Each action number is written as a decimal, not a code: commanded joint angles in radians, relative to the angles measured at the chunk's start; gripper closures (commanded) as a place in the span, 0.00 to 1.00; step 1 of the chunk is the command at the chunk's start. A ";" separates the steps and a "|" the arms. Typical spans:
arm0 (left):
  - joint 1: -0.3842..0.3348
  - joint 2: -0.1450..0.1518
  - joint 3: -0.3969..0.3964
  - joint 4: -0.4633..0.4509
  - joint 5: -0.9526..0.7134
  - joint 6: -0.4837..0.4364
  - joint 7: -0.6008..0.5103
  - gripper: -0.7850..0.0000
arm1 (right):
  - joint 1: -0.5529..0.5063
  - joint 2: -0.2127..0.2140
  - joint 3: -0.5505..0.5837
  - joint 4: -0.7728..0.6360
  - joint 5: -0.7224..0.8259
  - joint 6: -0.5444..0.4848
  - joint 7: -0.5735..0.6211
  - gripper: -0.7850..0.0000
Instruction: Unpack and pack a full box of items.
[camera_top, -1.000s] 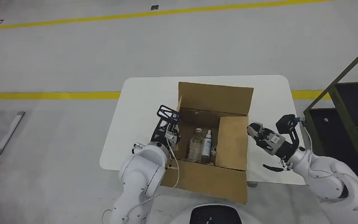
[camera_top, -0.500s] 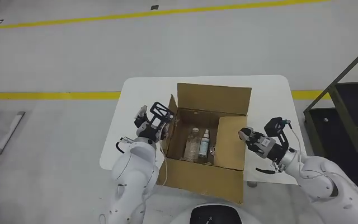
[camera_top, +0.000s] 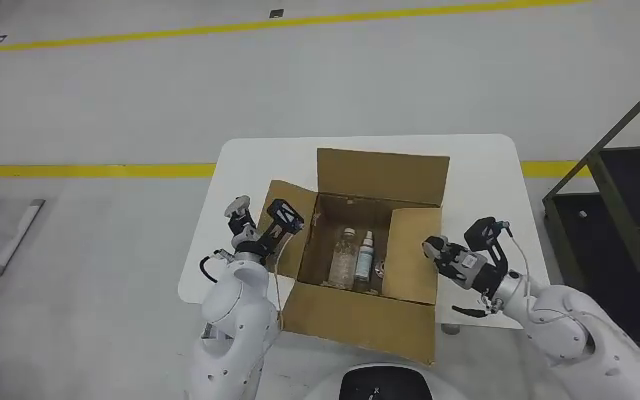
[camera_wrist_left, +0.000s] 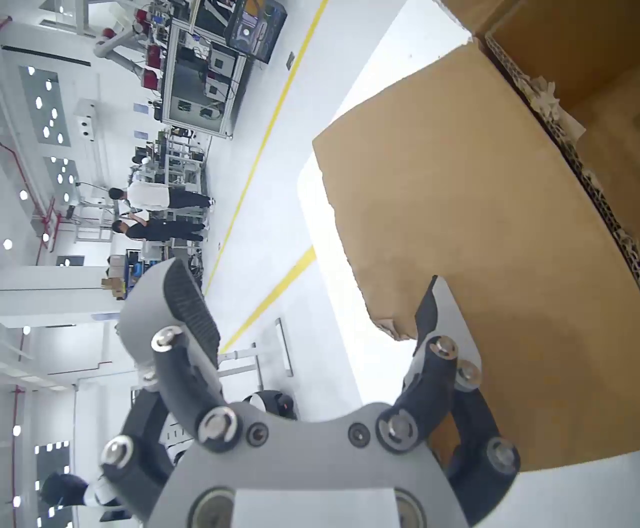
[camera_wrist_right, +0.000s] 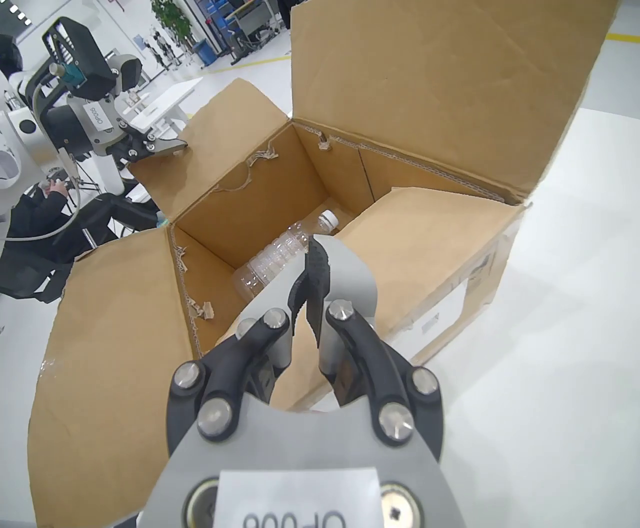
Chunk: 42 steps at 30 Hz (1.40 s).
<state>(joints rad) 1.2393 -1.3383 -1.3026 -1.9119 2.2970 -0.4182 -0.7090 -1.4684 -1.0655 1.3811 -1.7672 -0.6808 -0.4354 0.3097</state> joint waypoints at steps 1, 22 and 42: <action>0.007 -0.001 0.000 0.006 -0.004 0.006 -0.002 0.00 | -0.004 -0.001 0.001 0.002 0.013 0.009 -0.008 1.00; 0.053 -0.005 -0.001 -0.051 -0.095 0.027 0.143 0.00 | -0.030 -0.038 0.009 0.185 0.264 0.203 -0.257 1.00; 0.138 -0.011 0.008 -0.260 -0.307 0.012 0.132 0.00 | 0.210 -0.079 -0.163 0.365 0.166 0.139 -0.179 1.00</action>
<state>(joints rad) 1.3797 -1.3476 -1.2947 -2.1641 2.0305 -0.4025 -0.5748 -1.2639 -1.1438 1.2185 -1.4058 -0.5132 -0.2947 0.1315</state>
